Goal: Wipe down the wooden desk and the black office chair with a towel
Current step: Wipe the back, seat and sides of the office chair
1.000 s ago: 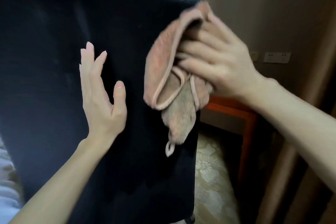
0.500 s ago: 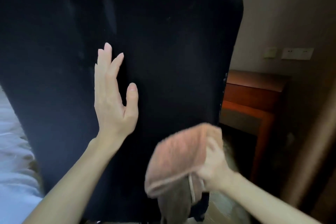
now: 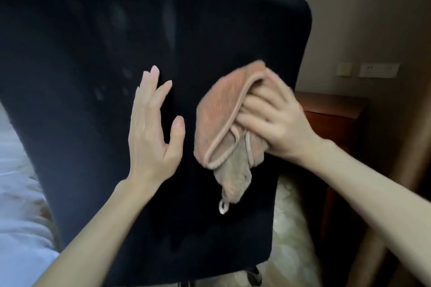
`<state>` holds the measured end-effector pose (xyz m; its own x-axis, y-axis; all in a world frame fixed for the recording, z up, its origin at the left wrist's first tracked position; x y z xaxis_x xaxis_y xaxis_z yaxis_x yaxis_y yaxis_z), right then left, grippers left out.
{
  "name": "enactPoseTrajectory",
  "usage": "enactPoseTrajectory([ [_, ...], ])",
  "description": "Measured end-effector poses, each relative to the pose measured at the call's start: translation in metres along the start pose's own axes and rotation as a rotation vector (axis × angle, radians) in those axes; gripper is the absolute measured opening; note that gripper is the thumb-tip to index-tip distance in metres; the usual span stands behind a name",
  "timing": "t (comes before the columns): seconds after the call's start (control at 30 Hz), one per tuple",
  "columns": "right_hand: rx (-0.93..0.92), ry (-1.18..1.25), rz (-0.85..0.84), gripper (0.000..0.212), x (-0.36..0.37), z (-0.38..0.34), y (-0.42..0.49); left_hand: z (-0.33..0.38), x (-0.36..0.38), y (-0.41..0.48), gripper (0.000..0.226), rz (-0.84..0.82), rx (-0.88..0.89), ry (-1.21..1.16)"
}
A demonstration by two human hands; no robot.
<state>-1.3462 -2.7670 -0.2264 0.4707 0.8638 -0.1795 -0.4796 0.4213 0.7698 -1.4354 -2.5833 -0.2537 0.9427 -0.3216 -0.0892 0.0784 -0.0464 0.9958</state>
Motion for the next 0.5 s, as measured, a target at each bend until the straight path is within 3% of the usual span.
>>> enactPoseTrajectory([
  [0.17, 0.18, -0.128, 0.324, 0.018, -0.026, 0.01, 0.099, -0.012, -0.043, 0.014, 0.052, 0.04, 0.04, 0.147],
  [0.27, 0.385, -0.145, 0.377, 0.027, -0.029, 0.02, 0.142, -0.035, -0.088, 0.026, 0.052, 0.194, -0.02, 0.253],
  [0.4, 0.54, -0.07, 0.364, 0.032, -0.005, -0.005, 0.153, -0.108, -0.151, 0.016, 0.059, 0.554, -0.468, 0.176],
  [0.5, 0.332, 0.034, 0.26, 0.019, 0.041, -0.059, 0.147, -0.138, -0.145, 0.004, 0.058, 0.555, -0.738, 0.086],
])
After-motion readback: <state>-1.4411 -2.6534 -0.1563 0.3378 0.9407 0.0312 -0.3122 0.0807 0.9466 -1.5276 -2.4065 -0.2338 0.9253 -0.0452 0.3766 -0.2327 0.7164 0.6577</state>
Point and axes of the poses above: each hand's wrist, its own y-axis towards the middle knuckle, its own x-axis out of the palm, z = x × y, the point moved 8 cm from there along y, towards the middle knuckle, and after that the axes turned 6 degrees about x, right-handed, at the moved point
